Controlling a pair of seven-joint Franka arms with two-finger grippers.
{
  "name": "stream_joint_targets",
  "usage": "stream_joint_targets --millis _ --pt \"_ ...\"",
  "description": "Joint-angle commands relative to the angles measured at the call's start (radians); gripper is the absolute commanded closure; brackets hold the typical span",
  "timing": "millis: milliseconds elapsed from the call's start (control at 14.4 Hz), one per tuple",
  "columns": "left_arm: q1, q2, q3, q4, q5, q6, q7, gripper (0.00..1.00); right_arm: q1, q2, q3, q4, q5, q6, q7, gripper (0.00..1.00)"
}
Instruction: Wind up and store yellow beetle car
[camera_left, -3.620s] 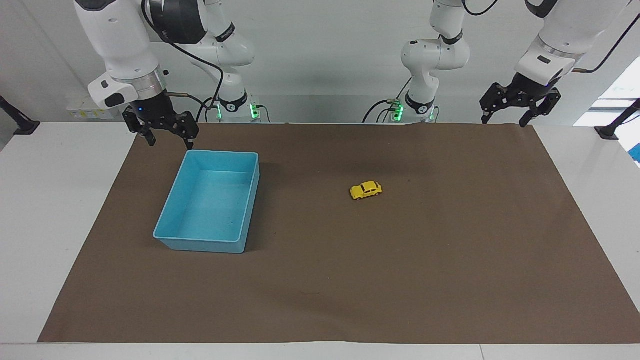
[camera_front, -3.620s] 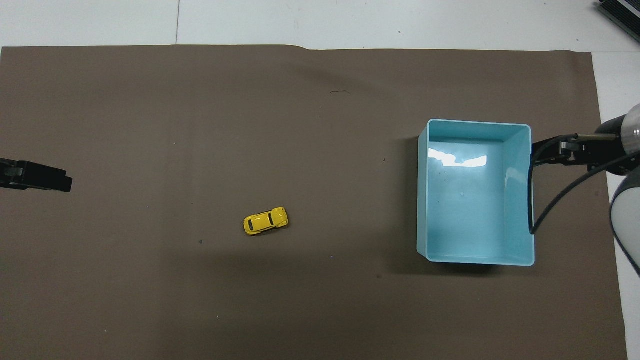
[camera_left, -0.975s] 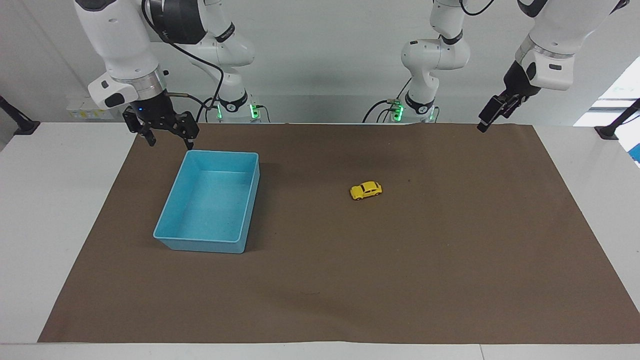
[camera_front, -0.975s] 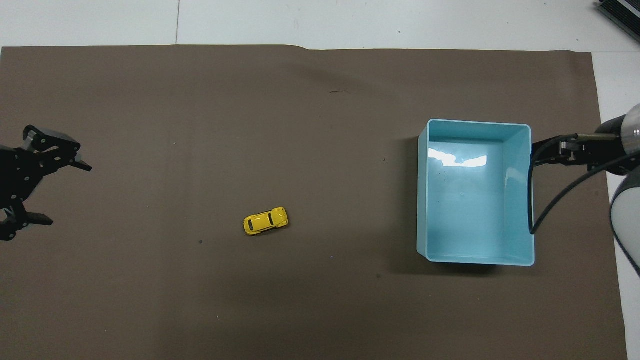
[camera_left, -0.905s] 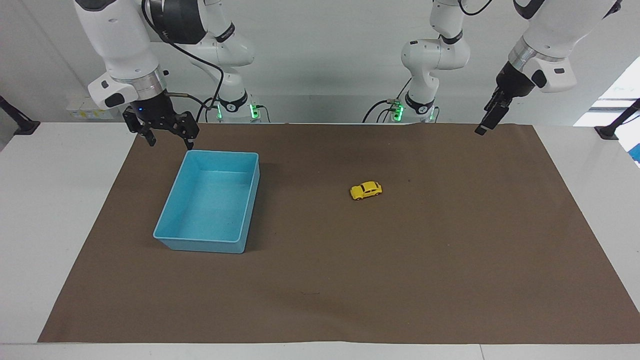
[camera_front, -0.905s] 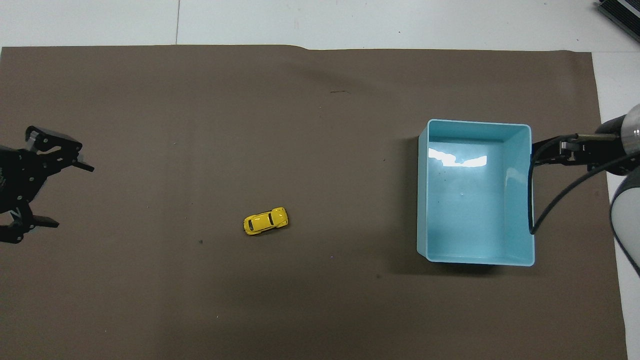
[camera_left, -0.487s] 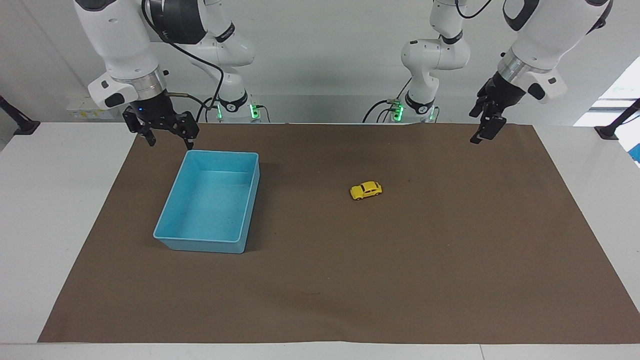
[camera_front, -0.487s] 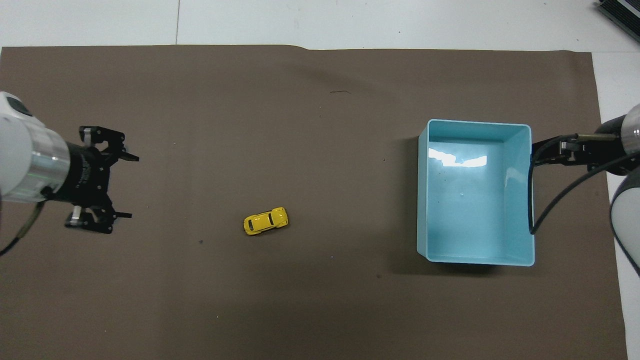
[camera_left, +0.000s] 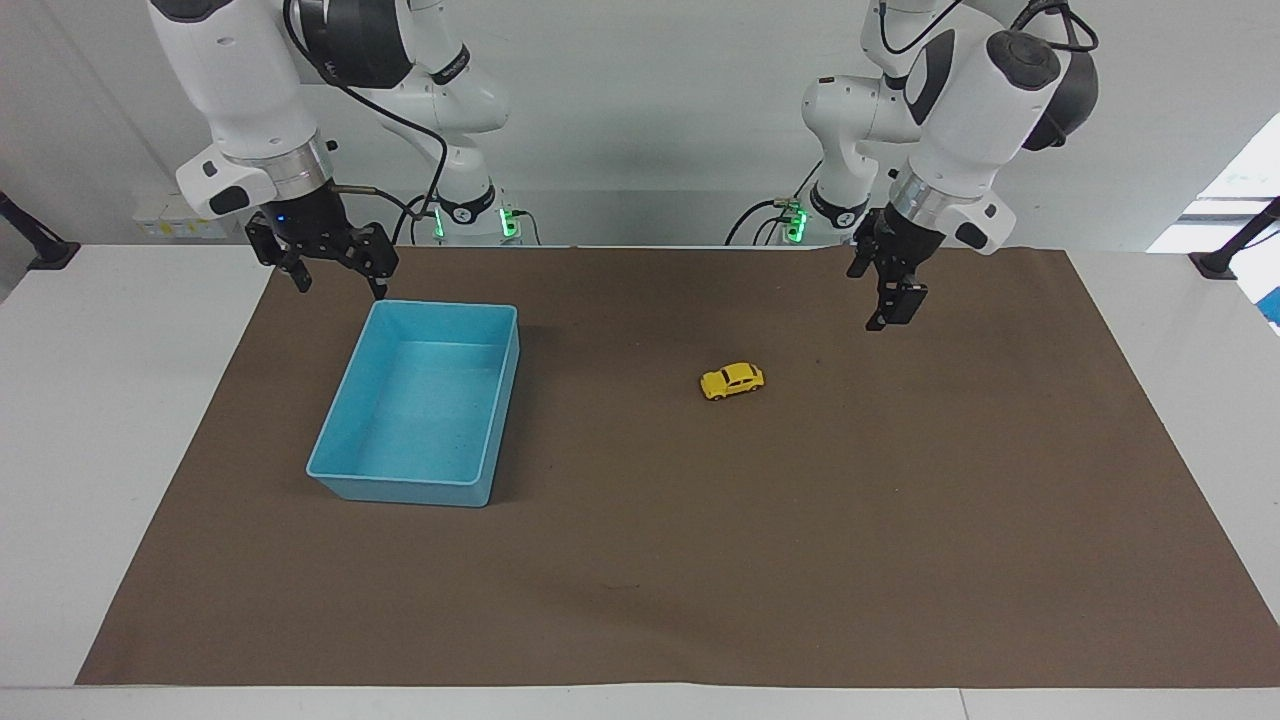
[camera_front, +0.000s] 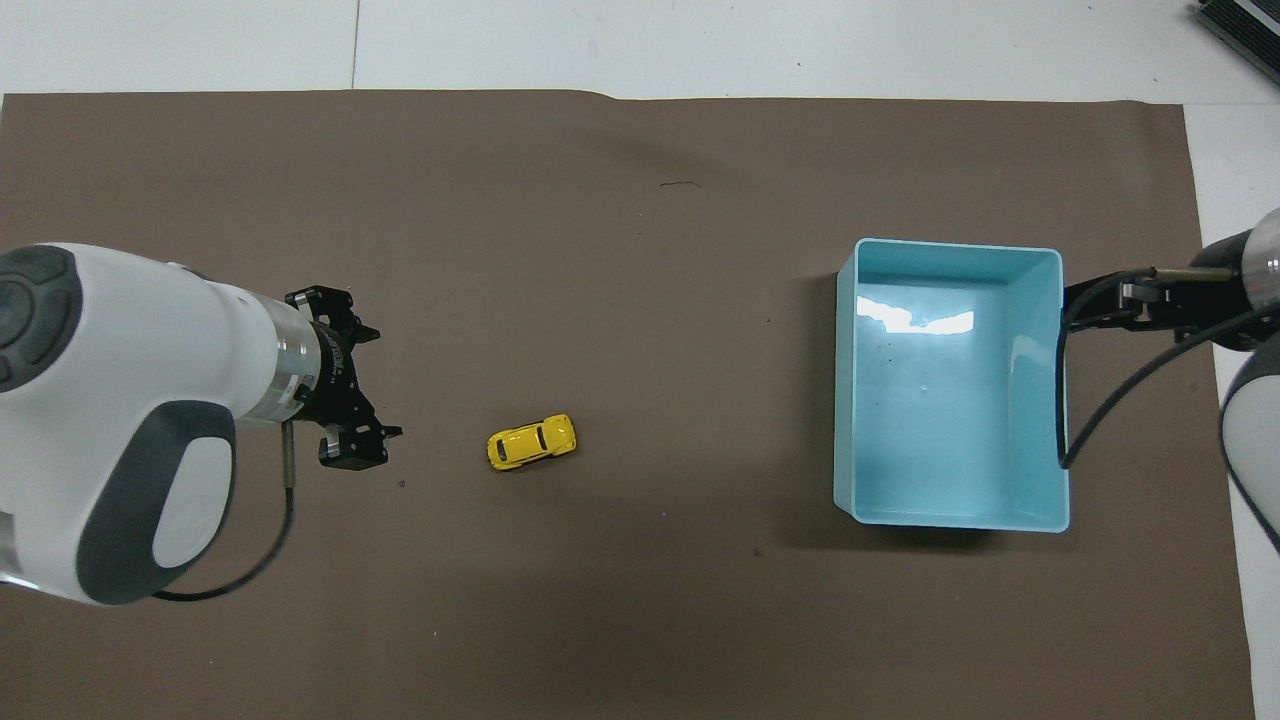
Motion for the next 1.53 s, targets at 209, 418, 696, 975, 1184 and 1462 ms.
stream_joint_targets --millis 209,418,696,975,1184,1462 --pt "-0.114 0.072 0.020 -0.107 -0.061 0.204 -0.231 0.00 -0.004 -0.006 -0.004 -0.011 0.011 0.007 -0.029 0.00" --pt "-0.196 0.147 0.022 -0.132 -0.061 0.319 -0.329 0.00 -0.004 -0.006 -0.004 -0.011 0.010 0.007 -0.029 0.00" --pt "-0.252 0.154 0.023 -0.248 -0.047 0.428 -0.333 0.00 -0.004 -0.006 -0.004 -0.011 0.011 0.007 -0.029 0.00" --pt "-0.256 0.153 0.025 -0.278 -0.037 0.466 -0.332 0.00 -0.004 -0.006 -0.004 -0.011 0.011 0.007 -0.029 0.00" --pt "-0.237 0.167 0.025 -0.279 -0.012 0.489 -0.324 0.00 -0.004 -0.006 -0.004 -0.011 0.010 0.007 -0.029 0.00" --pt "-0.223 0.169 0.025 -0.294 0.002 0.512 -0.321 0.00 -0.004 -0.006 -0.004 -0.011 0.011 0.007 -0.029 0.00"
